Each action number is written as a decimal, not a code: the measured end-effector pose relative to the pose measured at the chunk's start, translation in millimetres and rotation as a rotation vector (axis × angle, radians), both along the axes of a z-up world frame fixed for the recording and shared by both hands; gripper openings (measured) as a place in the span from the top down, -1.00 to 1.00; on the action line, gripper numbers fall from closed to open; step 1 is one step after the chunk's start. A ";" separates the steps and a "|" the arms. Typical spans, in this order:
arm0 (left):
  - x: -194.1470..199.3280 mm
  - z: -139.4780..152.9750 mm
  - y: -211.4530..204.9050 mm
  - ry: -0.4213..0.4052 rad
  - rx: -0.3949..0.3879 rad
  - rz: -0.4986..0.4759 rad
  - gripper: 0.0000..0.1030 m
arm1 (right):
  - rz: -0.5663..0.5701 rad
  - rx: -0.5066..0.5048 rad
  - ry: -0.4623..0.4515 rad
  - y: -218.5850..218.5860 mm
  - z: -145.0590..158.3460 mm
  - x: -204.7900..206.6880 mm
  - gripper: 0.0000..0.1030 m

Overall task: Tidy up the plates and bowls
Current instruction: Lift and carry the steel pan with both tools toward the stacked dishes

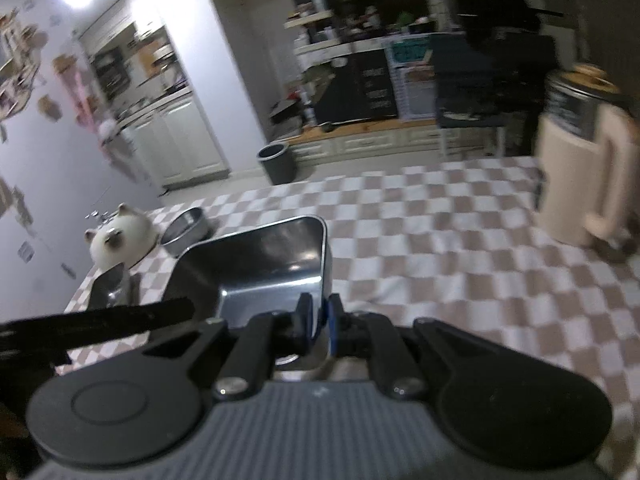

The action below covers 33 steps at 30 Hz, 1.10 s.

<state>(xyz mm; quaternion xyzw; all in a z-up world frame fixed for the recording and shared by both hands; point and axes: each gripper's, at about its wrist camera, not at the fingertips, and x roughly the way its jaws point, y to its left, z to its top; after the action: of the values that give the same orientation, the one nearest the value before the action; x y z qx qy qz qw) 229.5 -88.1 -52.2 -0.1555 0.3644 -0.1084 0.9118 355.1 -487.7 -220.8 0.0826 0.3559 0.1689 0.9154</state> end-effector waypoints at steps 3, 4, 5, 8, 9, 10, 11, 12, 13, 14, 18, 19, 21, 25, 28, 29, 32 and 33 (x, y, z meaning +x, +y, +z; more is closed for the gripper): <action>-0.1 -7.1 -26.5 0.012 0.049 -0.059 0.75 | -0.050 -0.003 0.013 -21.5 -6.9 -9.2 0.81; 0.8 -10.4 -33.4 0.021 0.061 -0.075 0.75 | -0.064 -0.003 0.018 -27.2 -8.9 -11.4 0.81; 0.5 -13.3 -40.4 0.031 0.071 -0.091 0.75 | -0.076 -0.008 0.022 -31.7 -11.7 -13.3 0.81; 3.2 -25.5 -59.5 0.077 0.116 -0.135 0.75 | -0.104 -0.043 0.040 -39.7 -21.6 -15.0 0.81; 6.4 -31.3 -63.6 0.093 0.129 -0.149 0.75 | -0.111 -0.058 0.050 -41.3 -25.0 -14.1 0.81; 9.1 -36.6 -68.8 0.109 0.140 -0.164 0.75 | -0.118 -0.070 0.059 -42.8 -27.5 -13.3 0.81; 11.6 -41.6 -73.7 0.126 0.146 -0.176 0.75 | -0.125 -0.081 0.070 -44.3 -30.3 -12.0 0.81; 12.8 -45.5 -76.7 0.139 0.149 -0.184 0.75 | -0.135 -0.095 0.084 -46.0 -34.3 -11.5 0.81; 15.2 -49.8 -81.2 0.154 0.152 -0.195 0.75 | -0.143 -0.105 0.098 -47.2 -37.6 -9.7 0.81; 17.1 -53.7 -85.5 0.164 0.156 -0.205 0.75 | -0.154 -0.112 0.116 -48.7 -40.1 -7.6 0.81; 23.2 -66.6 -105.0 0.191 0.188 -0.253 0.75 | -0.198 -0.140 0.181 -59.8 -55.7 -1.8 0.81; 24.9 -68.7 -109.0 0.197 0.193 -0.262 0.75 | -0.206 -0.150 0.190 -62.7 -58.3 -1.9 0.81; 27.7 -73.3 -116.1 0.209 0.202 -0.280 0.75 | -0.222 -0.158 0.205 -68.6 -61.7 -1.9 0.81; 31.8 -79.7 -125.6 0.221 0.219 -0.313 0.74 | -0.241 -0.171 0.226 -74.8 -67.3 0.9 0.81; 33.4 -83.5 -126.8 0.232 0.225 -0.324 0.75 | -0.242 -0.175 0.239 -75.8 -70.4 2.4 0.81; 34.5 -84.8 -126.9 0.238 0.225 -0.325 0.75 | -0.240 -0.176 0.244 -75.7 -71.3 3.9 0.81; 37.5 -87.2 -125.7 0.258 0.223 -0.317 0.75 | -0.227 -0.183 0.260 -74.5 -75.5 10.0 0.81; 38.1 -87.5 -124.6 0.264 0.216 -0.313 0.73 | -0.219 -0.185 0.266 -73.4 -77.3 11.6 0.81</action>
<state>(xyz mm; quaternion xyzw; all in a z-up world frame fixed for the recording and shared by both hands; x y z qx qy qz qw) 267.6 -212.7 -139.7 -0.0117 0.5097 -0.1874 0.8396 366.7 -561.1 -298.1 0.0578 0.4764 0.0222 0.8771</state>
